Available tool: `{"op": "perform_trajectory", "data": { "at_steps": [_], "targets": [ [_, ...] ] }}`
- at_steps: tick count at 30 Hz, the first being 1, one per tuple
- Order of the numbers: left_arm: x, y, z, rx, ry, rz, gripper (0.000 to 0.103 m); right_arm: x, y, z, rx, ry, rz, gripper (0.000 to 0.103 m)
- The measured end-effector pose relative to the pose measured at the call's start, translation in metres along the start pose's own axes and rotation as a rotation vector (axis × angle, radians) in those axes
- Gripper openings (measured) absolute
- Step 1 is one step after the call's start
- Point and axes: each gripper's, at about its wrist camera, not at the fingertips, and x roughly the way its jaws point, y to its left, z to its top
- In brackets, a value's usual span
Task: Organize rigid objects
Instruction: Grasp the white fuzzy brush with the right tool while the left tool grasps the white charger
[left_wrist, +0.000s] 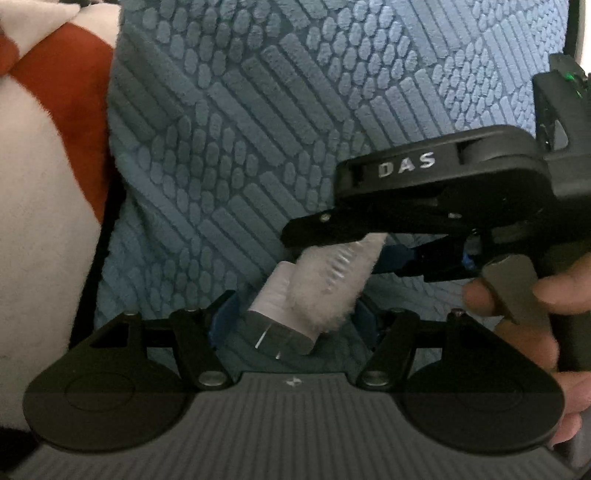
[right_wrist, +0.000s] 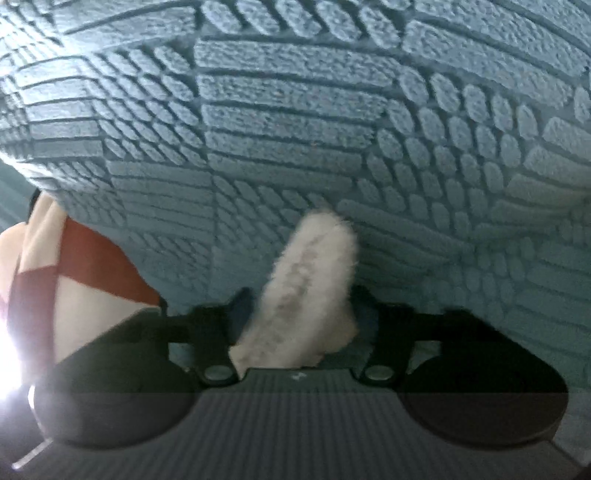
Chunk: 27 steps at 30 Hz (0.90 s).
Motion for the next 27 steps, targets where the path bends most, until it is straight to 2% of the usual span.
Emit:
{"op": "perform_trajectory", "data": {
  "at_steps": [5, 6, 11, 14, 17, 22, 27],
  "targets": [
    [0.002, 0.005, 0.000, -0.005, -0.007, -0.019, 0.071, -0.006, -0.003, 0.004, 0.026, -0.027, -0.011, 0.052],
    [0.002, 0.004, 0.000, 0.005, -0.005, -0.023, 0.072, -0.011, -0.003, 0.005, 0.026, -0.040, -0.017, 0.048],
    [0.004, -0.001, -0.002, 0.019, 0.000, -0.037, 0.075, -0.043, -0.004, 0.012, 0.033, -0.066, -0.052, 0.047],
    [0.006, -0.008, -0.001, 0.043, 0.003, -0.037, 0.075, -0.061, -0.013, 0.021, 0.050, -0.098, -0.097, 0.046],
    [0.006, -0.012, 0.001, 0.025, -0.006, -0.043, 0.076, -0.077, -0.024, 0.031, 0.064, -0.129, -0.152, 0.044],
    [0.007, -0.005, 0.004, 0.023, -0.004, -0.005, 0.076, -0.090, -0.041, 0.035, 0.071, -0.074, -0.239, 0.044],
    [0.021, -0.002, 0.012, 0.013, -0.002, 0.012, 0.075, -0.102, -0.042, 0.014, 0.038, -0.047, -0.259, 0.044]
  ]
}}
